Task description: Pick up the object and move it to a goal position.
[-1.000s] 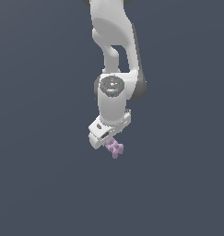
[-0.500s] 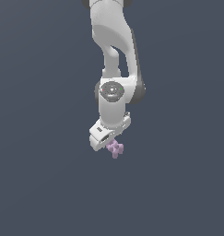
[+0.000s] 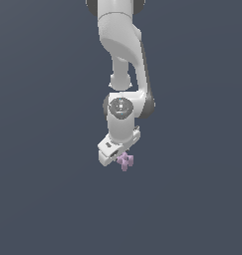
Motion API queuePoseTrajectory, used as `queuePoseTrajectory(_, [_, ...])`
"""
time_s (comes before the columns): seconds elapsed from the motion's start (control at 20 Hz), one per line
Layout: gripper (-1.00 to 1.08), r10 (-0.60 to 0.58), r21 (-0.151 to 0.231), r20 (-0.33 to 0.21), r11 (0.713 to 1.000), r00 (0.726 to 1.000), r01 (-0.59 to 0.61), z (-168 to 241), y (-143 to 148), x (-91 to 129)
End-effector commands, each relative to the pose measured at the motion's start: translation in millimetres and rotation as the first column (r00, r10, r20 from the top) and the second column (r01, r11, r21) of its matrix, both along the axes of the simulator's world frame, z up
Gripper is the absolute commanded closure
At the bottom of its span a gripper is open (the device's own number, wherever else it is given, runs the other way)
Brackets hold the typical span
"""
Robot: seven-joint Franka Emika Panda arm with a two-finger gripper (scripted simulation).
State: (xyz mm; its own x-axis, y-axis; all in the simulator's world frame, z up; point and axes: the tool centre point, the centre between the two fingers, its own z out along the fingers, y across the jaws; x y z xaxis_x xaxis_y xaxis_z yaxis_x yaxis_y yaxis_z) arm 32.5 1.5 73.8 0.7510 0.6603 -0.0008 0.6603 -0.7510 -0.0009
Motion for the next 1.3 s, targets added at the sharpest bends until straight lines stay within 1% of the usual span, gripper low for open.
queuePoseTrajectory(0.0, [1.08,0.0,0.0,0.001,1.0,1.0,0.0,0,0,1])
queuePoseTrajectory(0.5, [1.08,0.0,0.0,0.001,1.0,1.0,0.0,0,0,1])
queuePoseTrajectory(0.7, [1.08,0.0,0.0,0.001,1.0,1.0,0.0,8,6,2])
queuePoseTrajectory(0.95, [1.08,0.0,0.0,0.001,1.0,1.0,0.0,30,24,8])
queuePoseTrajectory(1.25, [1.08,0.0,0.0,0.001,1.0,1.0,0.0,73,59,19])
